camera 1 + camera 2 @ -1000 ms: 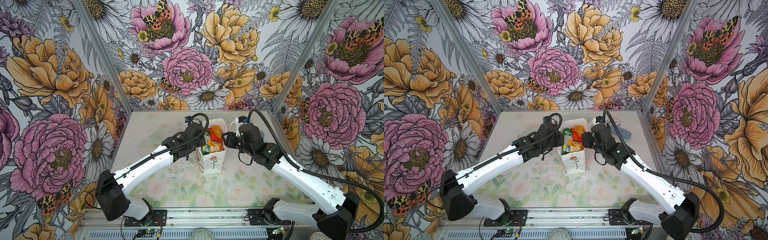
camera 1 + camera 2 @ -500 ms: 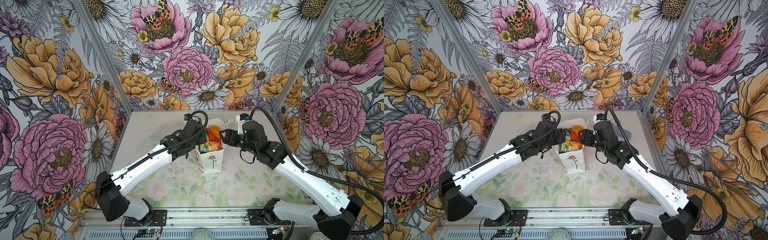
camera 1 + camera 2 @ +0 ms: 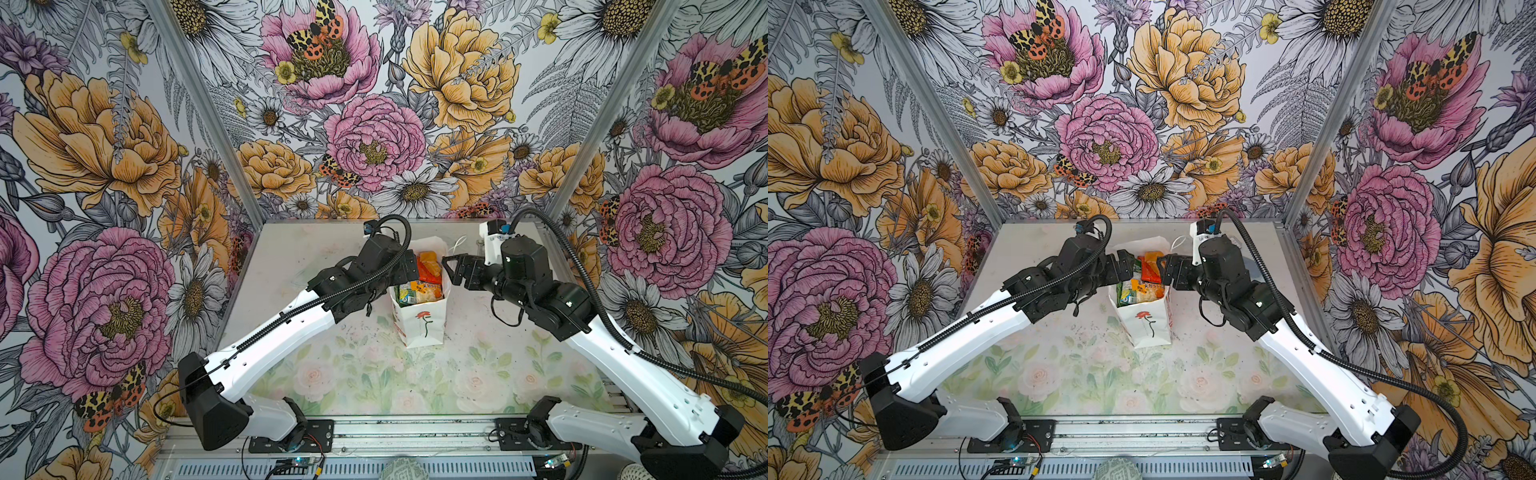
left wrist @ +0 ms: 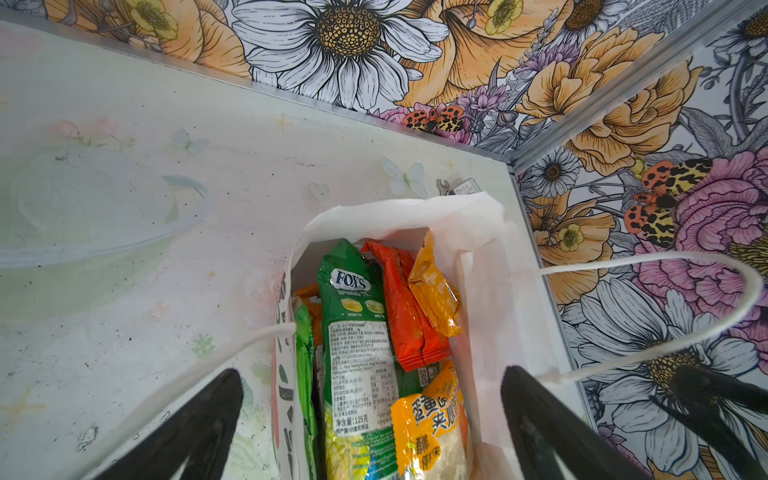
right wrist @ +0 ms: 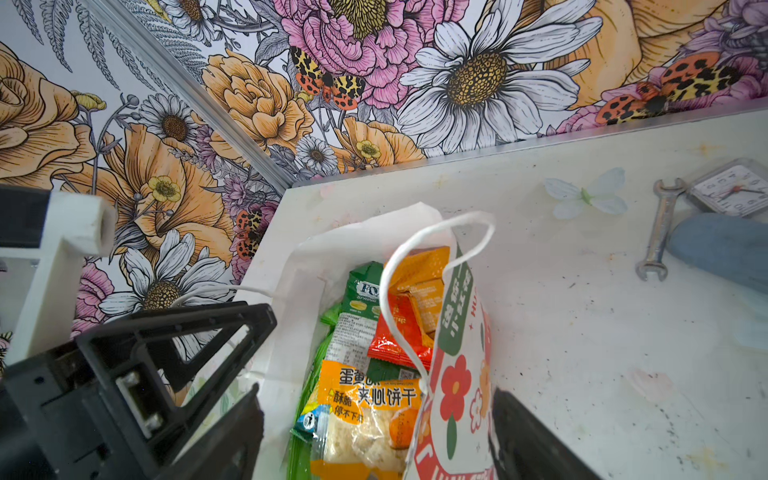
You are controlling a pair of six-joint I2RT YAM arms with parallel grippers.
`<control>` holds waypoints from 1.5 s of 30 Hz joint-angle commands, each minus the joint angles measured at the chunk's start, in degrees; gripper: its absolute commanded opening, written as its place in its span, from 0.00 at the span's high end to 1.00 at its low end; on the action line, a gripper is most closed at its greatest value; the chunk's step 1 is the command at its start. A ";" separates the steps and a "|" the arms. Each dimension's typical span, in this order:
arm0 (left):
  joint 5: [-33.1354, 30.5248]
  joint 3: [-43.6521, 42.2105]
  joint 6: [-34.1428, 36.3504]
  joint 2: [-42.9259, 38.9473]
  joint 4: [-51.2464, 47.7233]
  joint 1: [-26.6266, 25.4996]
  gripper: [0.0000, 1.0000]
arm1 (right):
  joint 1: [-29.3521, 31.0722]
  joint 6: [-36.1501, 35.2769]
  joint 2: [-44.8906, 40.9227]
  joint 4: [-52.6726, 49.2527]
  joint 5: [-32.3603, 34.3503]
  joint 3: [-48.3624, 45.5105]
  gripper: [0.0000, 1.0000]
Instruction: Place the snacks into the paper bag
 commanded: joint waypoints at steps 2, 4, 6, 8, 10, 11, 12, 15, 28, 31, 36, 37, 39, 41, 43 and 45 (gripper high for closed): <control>-3.81 8.07 3.83 -1.73 -2.82 -4.12 0.01 | -0.35 -6.51 -4.82 -1.87 3.30 3.03 0.10; -5.37 9.99 5.79 -2.75 -2.93 -5.88 0.01 | -0.33 -8.32 -7.26 -1.83 5.55 2.46 0.10; -8.65 10.90 7.97 -4.35 -2.88 -8.11 0.01 | -0.41 -10.14 -10.30 -1.72 9.05 1.42 0.10; -13.56 9.90 9.86 -7.03 -2.80 -9.53 0.01 | -0.36 -12.24 -13.82 -1.61 13.68 -0.30 0.10; -18.73 6.90 10.49 -10.33 -2.69 -9.51 0.01 | -0.41 -14.03 -17.37 -0.81 18.91 -2.80 0.07; -21.86 4.70 10.81 -12.66 -2.53 -9.30 0.01 | -0.41 -14.73 -19.32 0.05 22.18 -4.63 0.03; -24.53 2.52 11.12 -14.58 -2.52 -9.18 0.01 | -0.46 -15.44 -20.98 1.05 24.73 -6.54 0.01; -33.60 -6.36 10.63 -21.48 -1.90 -7.70 0.01 | -0.47 -15.77 -26.65 5.12 34.19 -13.69 0.00; -36.81 -52.64 23.21 -45.23 29.91 15.74 0.01 | -2.87 -15.70 -34.28 25.10 49.33 -43.77 0.00; -34.29 -57.63 26.30 -44.27 35.83 18.65 0.01 | -5.20 -17.00 -28.46 27.15 49.39 -44.44 0.00; -25.34 -61.79 30.65 -40.24 42.66 25.76 0.01 | -9.60 -17.93 -16.29 35.79 49.15 -45.18 0.00; -22.91 -62.88 33.35 -38.96 45.62 27.22 0.01 | -10.02 -19.25 -13.69 39.83 49.18 -46.16 0.00; -18.96 -64.63 35.46 -35.75 51.16 30.08 0.01 | -10.91 -22.37 -8.80 48.46 49.13 -48.09 0.00; -14.07 -65.08 35.99 -31.43 54.96 32.76 0.01 | -11.45 -27.47 -2.65 57.53 49.12 -48.93 0.00; -11.62 -65.24 37.35 -26.37 59.67 34.29 0.01 | -11.48 -29.89 1.49 59.87 48.73 -47.58 0.00; -9.12 -65.35 39.76 -20.49 65.45 35.39 0.01 | -11.85 -34.19 6.31 69.74 48.41 -49.40 0.00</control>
